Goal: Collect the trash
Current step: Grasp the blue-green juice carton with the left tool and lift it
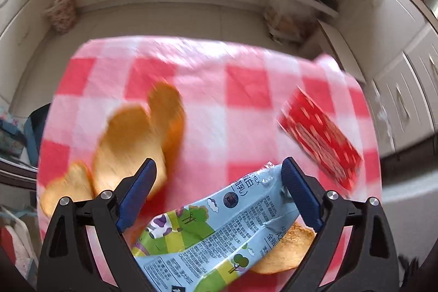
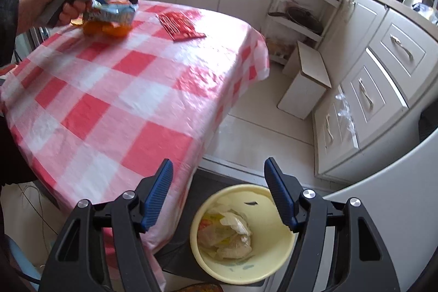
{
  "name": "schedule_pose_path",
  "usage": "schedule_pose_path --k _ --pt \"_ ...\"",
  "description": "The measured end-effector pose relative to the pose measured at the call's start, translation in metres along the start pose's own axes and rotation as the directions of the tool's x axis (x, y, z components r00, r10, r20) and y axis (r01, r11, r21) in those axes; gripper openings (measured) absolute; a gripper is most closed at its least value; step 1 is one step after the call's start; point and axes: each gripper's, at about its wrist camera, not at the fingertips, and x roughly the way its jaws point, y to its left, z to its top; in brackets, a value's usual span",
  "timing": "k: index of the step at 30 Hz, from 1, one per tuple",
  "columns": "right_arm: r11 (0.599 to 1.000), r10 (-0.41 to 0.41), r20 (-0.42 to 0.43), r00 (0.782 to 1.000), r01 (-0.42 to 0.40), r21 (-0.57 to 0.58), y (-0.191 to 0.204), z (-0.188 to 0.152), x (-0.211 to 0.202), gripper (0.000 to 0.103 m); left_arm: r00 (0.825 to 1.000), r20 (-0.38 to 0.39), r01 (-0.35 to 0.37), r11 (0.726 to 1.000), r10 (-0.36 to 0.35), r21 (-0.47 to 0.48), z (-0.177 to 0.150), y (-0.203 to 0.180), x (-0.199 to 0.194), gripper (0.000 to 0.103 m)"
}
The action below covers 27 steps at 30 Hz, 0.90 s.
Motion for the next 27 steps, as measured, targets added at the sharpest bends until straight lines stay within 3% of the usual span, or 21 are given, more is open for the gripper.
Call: schedule_pose_path --k 8,12,19,22,27 --pt "0.999 0.037 0.049 0.998 -0.037 -0.013 0.012 0.002 -0.020 0.066 0.991 -0.057 0.124 0.992 -0.124 0.002 -0.079 -0.021 -0.026 0.089" --pt "0.997 0.080 0.068 0.994 -0.080 -0.010 0.020 0.002 -0.029 0.067 0.987 -0.066 0.146 0.989 -0.144 0.034 -0.114 -0.033 -0.040 0.088" --pt "0.983 0.168 0.128 0.977 -0.157 -0.096 0.065 0.012 -0.046 0.067 0.977 -0.023 0.211 0.973 -0.210 0.098 -0.154 -0.042 -0.083 0.088" --pt "0.974 0.200 0.123 0.972 -0.183 -0.134 0.086 0.017 -0.041 0.067 0.987 0.019 0.154 0.971 -0.160 0.182 -0.163 -0.039 -0.102 0.088" --pt "0.962 0.237 0.133 0.962 -0.213 -0.170 0.108 0.031 -0.034 0.067 0.995 0.008 0.098 0.963 -0.104 0.250 -0.181 -0.029 -0.104 0.088"
